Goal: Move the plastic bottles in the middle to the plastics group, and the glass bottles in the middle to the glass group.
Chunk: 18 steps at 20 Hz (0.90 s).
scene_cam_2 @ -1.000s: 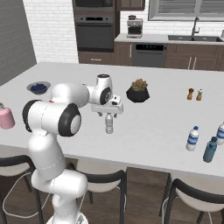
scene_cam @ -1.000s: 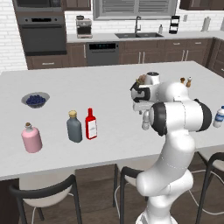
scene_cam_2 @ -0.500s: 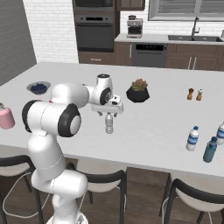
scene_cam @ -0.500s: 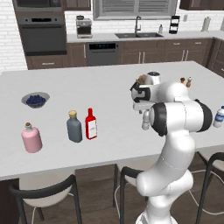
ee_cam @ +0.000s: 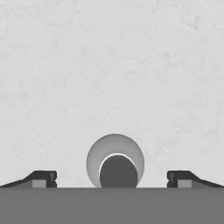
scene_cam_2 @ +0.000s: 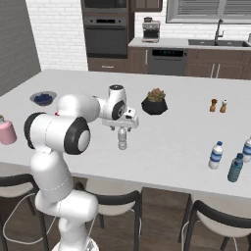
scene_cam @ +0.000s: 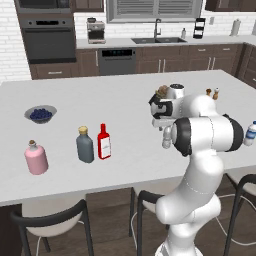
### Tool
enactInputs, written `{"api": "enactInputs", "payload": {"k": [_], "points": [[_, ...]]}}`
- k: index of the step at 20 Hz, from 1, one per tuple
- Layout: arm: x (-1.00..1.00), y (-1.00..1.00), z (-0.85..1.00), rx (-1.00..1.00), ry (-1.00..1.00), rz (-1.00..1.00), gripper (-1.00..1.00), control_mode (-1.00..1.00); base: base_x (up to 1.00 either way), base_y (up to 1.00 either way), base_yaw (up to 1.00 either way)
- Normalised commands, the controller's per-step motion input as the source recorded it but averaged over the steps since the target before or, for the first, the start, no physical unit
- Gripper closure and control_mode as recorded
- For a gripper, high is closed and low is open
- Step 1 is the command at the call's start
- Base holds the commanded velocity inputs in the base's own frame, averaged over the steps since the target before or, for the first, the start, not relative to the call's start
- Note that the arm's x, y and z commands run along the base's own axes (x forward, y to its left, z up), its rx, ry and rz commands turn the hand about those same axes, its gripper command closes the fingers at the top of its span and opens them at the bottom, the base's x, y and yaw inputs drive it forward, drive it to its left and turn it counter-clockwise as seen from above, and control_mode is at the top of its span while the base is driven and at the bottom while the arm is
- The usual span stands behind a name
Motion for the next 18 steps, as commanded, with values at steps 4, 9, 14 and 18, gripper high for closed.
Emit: {"api": "enactInputs", "payload": {"k": [4, 9, 14, 18], "points": [[0.00, -0.10, -0.02, 0.00, 0.00, 0.00, -1.00, -1.00, 0.00, 0.00, 0.00], [0.04, -0.01, 0.00, 0.00, 0.00, 0.00, -1.00, -1.00, 0.00, 0.00, 0.00], [0.02, 0.00, -0.01, 0.00, 0.00, 0.00, -1.00, -1.00, 0.00, 0.00, 0.00], [0.00, 0.00, -0.11, 0.00, 0.00, 0.02, -1.00, -1.00, 0.00, 0.00, 0.00]]}}
